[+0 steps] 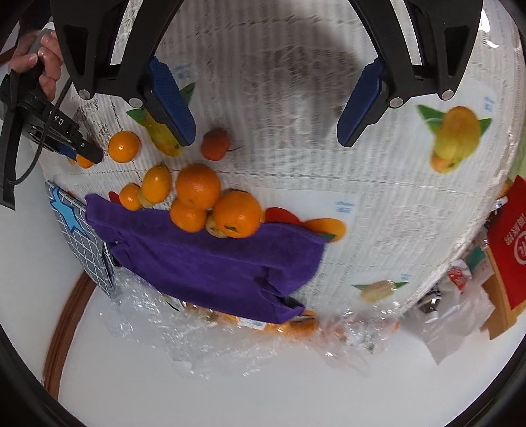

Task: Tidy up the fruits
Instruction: 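Grasp a kumquat with the right tool while the left tool grasps a small red fruit, then carry the kumquat and red fruit over the purple towel with both tools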

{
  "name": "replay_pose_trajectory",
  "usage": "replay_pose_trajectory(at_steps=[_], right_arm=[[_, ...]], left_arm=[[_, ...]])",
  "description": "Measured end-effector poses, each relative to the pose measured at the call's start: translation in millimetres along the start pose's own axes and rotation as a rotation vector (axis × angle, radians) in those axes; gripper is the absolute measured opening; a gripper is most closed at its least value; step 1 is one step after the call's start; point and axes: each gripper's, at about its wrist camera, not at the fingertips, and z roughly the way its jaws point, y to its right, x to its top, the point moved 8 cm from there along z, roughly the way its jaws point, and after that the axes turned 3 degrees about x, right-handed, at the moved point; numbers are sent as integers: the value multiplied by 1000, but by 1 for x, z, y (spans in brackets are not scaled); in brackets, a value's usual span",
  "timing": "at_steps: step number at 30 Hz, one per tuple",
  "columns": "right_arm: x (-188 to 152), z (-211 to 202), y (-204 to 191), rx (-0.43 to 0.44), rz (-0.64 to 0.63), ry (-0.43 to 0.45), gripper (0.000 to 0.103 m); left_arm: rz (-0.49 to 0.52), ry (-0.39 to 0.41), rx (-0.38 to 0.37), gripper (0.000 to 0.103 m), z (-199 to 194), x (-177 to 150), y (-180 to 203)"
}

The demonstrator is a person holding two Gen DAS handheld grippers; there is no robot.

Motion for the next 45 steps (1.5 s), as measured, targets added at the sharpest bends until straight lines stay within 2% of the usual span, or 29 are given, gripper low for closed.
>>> replay_pose_trajectory(at_steps=[6, 9, 11, 13, 17, 24, 27, 29, 31, 40, 45], right_arm=[[-3, -5, 7, 45, 9, 6, 35], [-4, -6, 7, 50, -1, 5, 35], [-6, -7, 7, 57, -7, 4, 36], [-7, -9, 8, 72, 2, 6, 35], [-6, -9, 10, 99, 29, 13, 35], [-7, -10, 12, 116, 47, 15, 36], [-8, -11, 12, 118, 55, 20, 36], [-8, -12, 13, 119, 57, 21, 35], [-8, -12, 13, 118, 57, 22, 35], [-6, -21, 12, 140, 67, 70, 35], [-3, -15, 16, 107, 60, 40, 35]], left_arm=[[47, 7, -3, 73, 17, -4, 22], [58, 13, 4, 61, 20, -2, 26], [42, 11, 1, 47, 22, 0, 26], [55, 11, 9, 40, 22, 1, 29], [59, 7, -25, 26, 20, -2, 31], [3, 13, -77, 23, 18, -3, 25], [-48, 57, -175, 22, 8, 0, 21], [-97, 87, -211, 22, 3, 2, 13], [-124, 91, -216, 22, 3, 2, 9], [-118, 104, -222, 22, 1, 3, 10], [-190, 158, -226, 22, -7, 9, -1]])
